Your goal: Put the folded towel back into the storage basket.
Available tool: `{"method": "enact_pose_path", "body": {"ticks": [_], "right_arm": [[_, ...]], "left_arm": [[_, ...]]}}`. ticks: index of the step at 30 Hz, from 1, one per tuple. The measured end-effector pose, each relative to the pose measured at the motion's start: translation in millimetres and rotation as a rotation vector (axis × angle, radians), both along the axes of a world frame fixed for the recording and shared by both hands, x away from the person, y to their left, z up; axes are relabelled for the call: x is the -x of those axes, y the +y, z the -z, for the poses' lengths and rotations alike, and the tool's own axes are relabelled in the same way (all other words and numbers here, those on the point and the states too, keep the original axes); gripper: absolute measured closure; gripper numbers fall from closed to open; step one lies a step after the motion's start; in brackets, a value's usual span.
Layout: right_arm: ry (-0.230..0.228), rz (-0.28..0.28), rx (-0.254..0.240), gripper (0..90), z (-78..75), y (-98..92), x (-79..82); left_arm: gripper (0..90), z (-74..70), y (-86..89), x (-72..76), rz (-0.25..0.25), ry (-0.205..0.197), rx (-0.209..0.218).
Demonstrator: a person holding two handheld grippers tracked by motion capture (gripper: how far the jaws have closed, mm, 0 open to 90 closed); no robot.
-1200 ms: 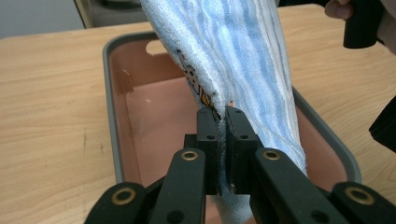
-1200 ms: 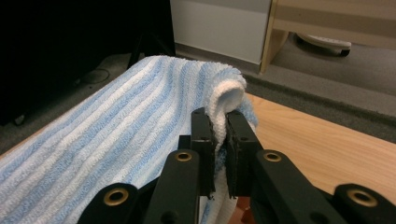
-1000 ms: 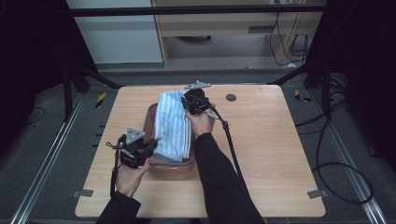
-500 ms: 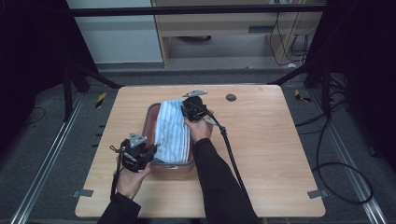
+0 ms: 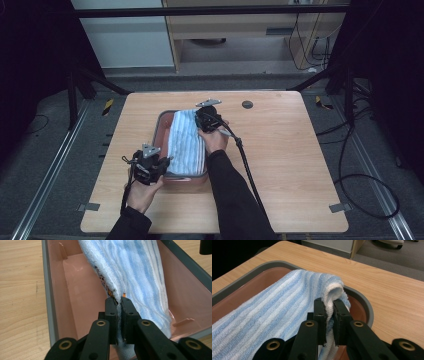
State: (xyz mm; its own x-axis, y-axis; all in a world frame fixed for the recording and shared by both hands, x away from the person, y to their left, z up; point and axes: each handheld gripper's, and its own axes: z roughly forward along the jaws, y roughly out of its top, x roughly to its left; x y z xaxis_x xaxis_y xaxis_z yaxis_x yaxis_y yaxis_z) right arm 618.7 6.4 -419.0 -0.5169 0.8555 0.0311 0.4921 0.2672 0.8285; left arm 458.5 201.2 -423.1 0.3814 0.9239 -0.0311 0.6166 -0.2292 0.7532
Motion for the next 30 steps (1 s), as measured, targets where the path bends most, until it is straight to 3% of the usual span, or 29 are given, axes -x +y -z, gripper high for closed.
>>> {"method": "enact_pose_path", "body": {"ticks": [12, 18, 26, 30], "right_arm": [[0.013, -0.003, 0.040, 82.3, 6.8, 1.4, -2.0], [0.029, -0.008, 0.061, 80.8, 11.2, 2.3, -4.4], [0.033, -0.016, 0.091, 71.8, 15.1, 2.0, -7.2], [0.012, -0.014, 0.106, 64.8, 16.0, 1.4, -8.0]], "left_arm": [[83.9, 5.9, 1.8, -4.1, -0.018, 0.027, -0.015], [81.6, 9.2, 1.0, -5.8, -0.038, 0.045, -0.053], [68.8, 9.7, 3.6, -6.9, -0.064, 0.063, -0.058], [65.9, 8.1, 5.0, -6.3, -0.064, 0.062, -0.048]]}}
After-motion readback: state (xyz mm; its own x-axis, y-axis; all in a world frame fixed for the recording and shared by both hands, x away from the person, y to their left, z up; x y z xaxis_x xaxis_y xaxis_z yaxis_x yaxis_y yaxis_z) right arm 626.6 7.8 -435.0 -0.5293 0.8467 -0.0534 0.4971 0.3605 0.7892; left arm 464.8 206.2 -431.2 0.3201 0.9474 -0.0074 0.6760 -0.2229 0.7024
